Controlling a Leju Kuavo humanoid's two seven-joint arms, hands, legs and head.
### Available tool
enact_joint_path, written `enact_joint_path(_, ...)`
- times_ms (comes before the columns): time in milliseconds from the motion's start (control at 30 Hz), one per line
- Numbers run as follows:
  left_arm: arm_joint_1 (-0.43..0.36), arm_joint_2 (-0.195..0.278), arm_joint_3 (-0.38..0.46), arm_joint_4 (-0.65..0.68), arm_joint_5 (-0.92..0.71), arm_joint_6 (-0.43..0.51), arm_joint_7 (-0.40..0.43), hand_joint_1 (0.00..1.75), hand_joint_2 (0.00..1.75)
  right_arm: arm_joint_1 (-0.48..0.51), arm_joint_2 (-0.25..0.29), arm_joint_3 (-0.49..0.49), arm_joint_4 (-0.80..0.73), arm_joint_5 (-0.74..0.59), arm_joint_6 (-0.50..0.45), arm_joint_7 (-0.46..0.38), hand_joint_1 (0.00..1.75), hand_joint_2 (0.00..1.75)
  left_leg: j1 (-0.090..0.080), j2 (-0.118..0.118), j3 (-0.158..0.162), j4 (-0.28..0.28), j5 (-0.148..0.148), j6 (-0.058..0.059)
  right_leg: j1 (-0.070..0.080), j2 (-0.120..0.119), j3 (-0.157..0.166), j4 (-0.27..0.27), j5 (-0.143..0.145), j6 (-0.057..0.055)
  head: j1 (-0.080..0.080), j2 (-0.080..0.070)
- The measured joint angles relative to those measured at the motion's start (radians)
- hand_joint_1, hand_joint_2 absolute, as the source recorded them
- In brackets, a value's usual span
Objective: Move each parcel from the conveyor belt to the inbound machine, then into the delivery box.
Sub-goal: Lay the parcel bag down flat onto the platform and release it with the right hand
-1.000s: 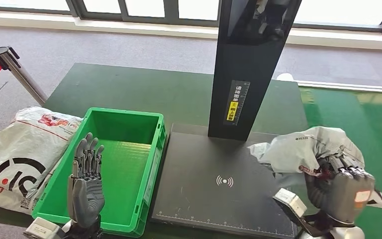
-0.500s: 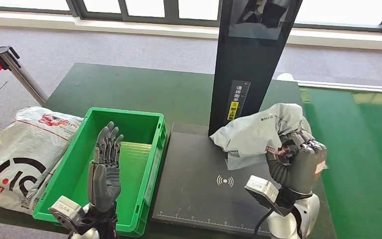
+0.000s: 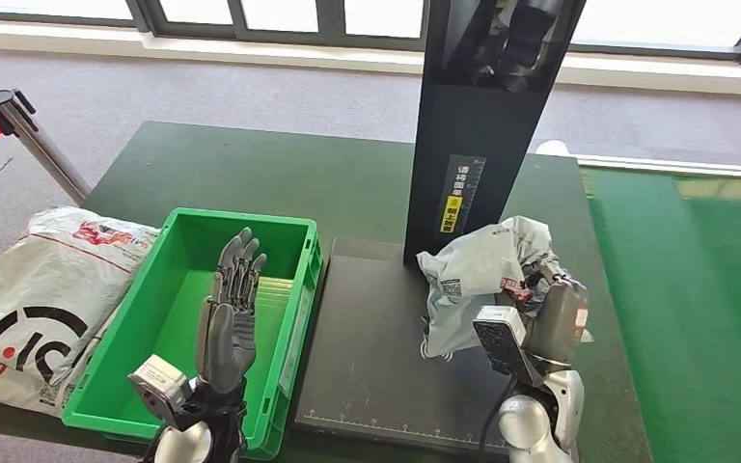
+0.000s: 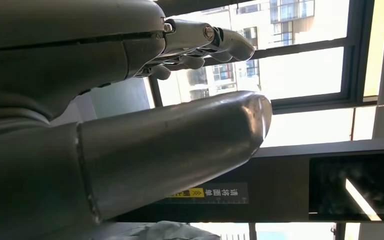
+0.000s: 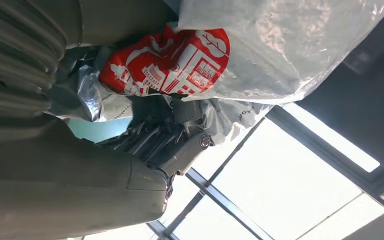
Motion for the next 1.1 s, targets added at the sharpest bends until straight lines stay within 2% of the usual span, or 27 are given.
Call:
enact_joint_path(167,-0.018,0.005,-0.010,0.026,0.004,-0.001,0.001,0.00,0.00,0.001,-0.011,0.000,0.041,-0.074,0.044,0.012,0.00,1.75,0.000,0.000,0.006,0.000,0.000,0.000,0.000,0.000,-0.002,0.000,0.000,0.000,0.000,0.000)
enact_joint_path(333,-0.059,0.013,-0.020,0.064,0.013,-0.002,0.003,0.00,0.00,0.003,-0.033,-0.004,0.085,-0.195,0.195,0.010,0.00,1.75,0.000,0.000,0.006,0.000,0.000,0.000,0.000,0.000,-0.002,0.000,0.000,0.000,0.000,0.000)
enact_joint_path(600,-0.093,0.028,-0.028,0.108,0.035,0.005,-0.009,0.00,0.00,0.002,-0.047,-0.017,0.122,-0.273,0.354,-0.007,0.00,1.75,0.000,0.000,0.005,0.000,0.000,0.000,0.000,0.000,-0.002,0.000,0.001,0.000,0.000,0.000)
enact_joint_path(700,-0.092,0.037,-0.028,0.117,0.042,0.011,-0.020,0.00,0.00,0.004,-0.051,-0.017,0.121,-0.319,0.444,-0.013,0.00,1.75,0.000,0.000,0.005,0.000,0.000,0.000,0.000,0.000,-0.002,0.000,0.001,0.000,0.000,0.000)
enact_joint_path(833,-0.081,0.048,-0.028,0.117,0.044,0.022,-0.031,0.00,0.00,0.018,-0.058,-0.017,0.085,-0.368,0.565,-0.009,0.00,0.00,0.000,0.000,0.005,0.000,0.000,0.000,0.000,0.000,-0.002,0.000,0.000,0.000,0.000,0.000)
enact_joint_path(967,-0.059,0.054,-0.028,0.097,0.047,0.027,-0.033,0.00,0.00,0.038,-0.068,-0.017,0.044,-0.405,0.639,-0.001,0.00,0.00,0.000,0.000,0.005,0.000,0.000,0.000,0.000,0.000,-0.002,0.000,0.000,0.000,0.000,0.000)
enact_joint_path(1100,-0.027,0.057,-0.028,0.069,0.044,0.035,-0.033,0.00,0.00,0.050,-0.076,-0.017,0.025,-0.409,0.664,0.006,0.00,0.00,0.000,0.000,0.004,0.000,0.000,0.000,0.000,0.000,-0.002,0.000,0.000,0.000,0.000,0.000)
